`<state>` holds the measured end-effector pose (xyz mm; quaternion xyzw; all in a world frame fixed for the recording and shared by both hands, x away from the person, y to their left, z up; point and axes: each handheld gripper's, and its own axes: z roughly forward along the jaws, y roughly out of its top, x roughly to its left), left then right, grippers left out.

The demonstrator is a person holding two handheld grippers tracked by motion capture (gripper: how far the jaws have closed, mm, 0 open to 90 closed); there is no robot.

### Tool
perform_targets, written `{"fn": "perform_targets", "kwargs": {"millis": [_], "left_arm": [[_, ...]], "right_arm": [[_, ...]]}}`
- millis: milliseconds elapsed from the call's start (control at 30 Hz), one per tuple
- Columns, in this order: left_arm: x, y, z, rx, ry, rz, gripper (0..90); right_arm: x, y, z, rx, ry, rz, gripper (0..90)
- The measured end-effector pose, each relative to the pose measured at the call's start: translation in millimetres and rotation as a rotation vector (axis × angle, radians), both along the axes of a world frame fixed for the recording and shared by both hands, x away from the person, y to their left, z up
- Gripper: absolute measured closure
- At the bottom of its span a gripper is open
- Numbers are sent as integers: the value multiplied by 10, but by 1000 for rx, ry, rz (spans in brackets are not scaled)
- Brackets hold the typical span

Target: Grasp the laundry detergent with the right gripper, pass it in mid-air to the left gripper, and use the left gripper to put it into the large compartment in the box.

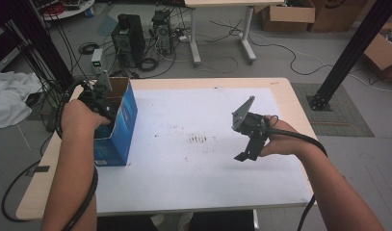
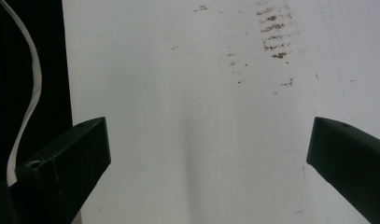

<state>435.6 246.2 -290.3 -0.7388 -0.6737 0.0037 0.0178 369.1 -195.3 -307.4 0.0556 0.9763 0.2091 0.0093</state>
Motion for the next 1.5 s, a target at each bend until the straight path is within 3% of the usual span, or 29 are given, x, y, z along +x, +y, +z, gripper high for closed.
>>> {"fn": "perform_targets", "kwargs": {"millis": [333, 533, 967, 1500], "left_arm": [[6, -2, 7, 4, -26, 18, 376], [-3, 1, 20, -8, -25, 31, 318], [-31, -26, 189, 6, -48, 28, 307], [-78, -26, 383, 27, -63, 46, 207]], "right_arm": [[1, -18, -4, -1, 3, -8, 0], [-2, -17, -22, -1, 8, -8, 0], [-15, 6, -19, 6, 5, 1, 0], [-29, 16, 21, 2, 0, 4, 0]]}}
